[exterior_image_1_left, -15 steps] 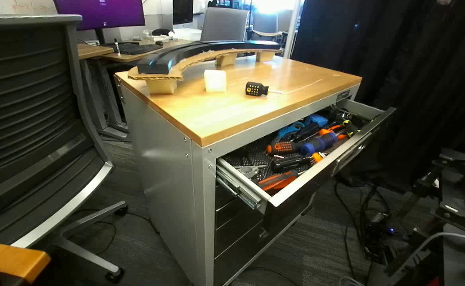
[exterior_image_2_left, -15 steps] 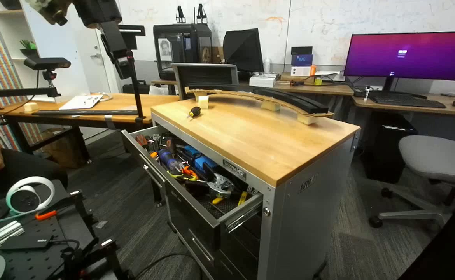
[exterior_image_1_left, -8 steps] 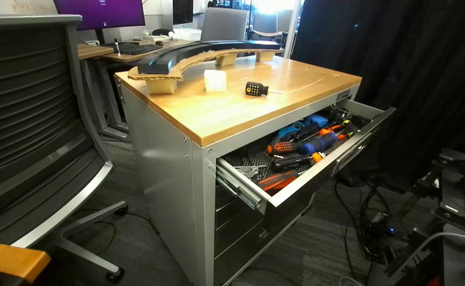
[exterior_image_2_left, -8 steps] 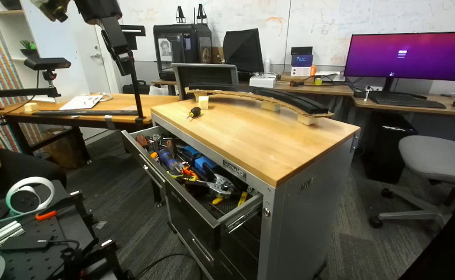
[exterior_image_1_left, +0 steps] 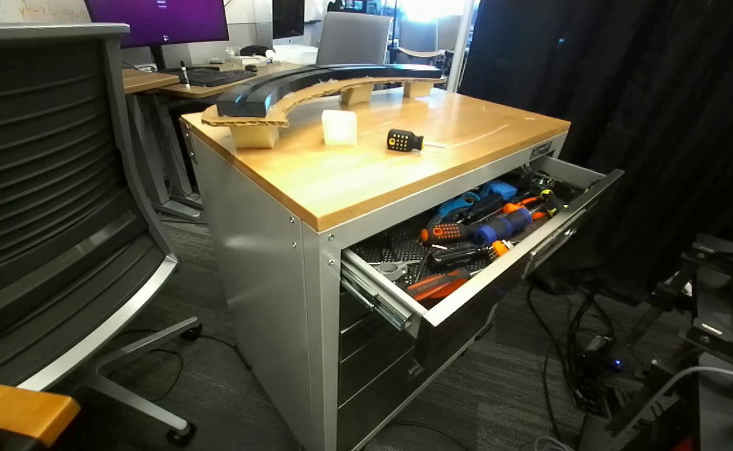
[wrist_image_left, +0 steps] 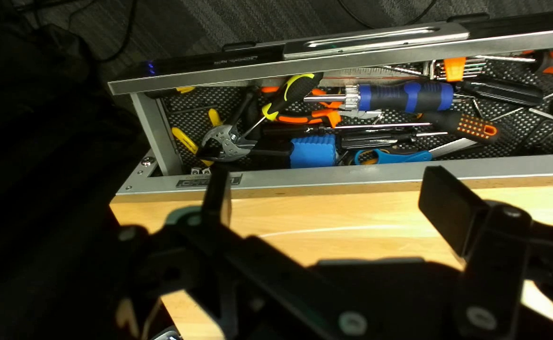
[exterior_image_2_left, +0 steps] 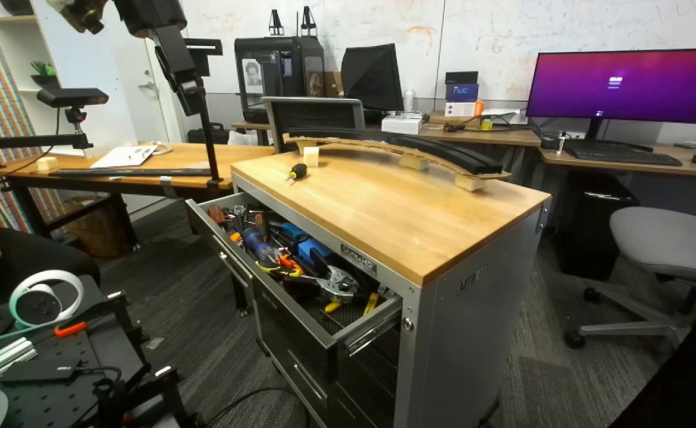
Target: Put the screwdriver inside and close the top drawer
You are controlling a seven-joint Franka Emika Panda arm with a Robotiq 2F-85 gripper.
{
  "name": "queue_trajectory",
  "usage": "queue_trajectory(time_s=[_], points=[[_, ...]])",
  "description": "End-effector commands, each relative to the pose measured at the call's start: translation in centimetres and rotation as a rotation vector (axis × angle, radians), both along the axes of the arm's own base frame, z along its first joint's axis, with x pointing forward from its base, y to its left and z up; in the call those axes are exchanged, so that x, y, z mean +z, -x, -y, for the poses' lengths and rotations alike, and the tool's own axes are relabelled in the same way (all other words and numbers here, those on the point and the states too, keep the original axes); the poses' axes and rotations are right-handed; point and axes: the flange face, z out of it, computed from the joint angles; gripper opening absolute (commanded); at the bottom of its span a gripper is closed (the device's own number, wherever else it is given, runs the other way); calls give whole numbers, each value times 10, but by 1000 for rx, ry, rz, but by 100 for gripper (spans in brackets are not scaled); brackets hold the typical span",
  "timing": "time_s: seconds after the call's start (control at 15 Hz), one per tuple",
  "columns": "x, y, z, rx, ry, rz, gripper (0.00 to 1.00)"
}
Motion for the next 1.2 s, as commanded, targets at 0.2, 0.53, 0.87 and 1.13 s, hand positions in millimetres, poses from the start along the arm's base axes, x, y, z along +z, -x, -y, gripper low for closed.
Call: queue_trajectory(time_s=[0.2,0.53,0.87,1.13], points=[[-51,5,-58,-21,-202,-209,100],[-86,23,-163,12,-413,-328,100],[-92,31,-195,3,-443,-270,100],[-93,29,-204,-5,-450,-264,100]])
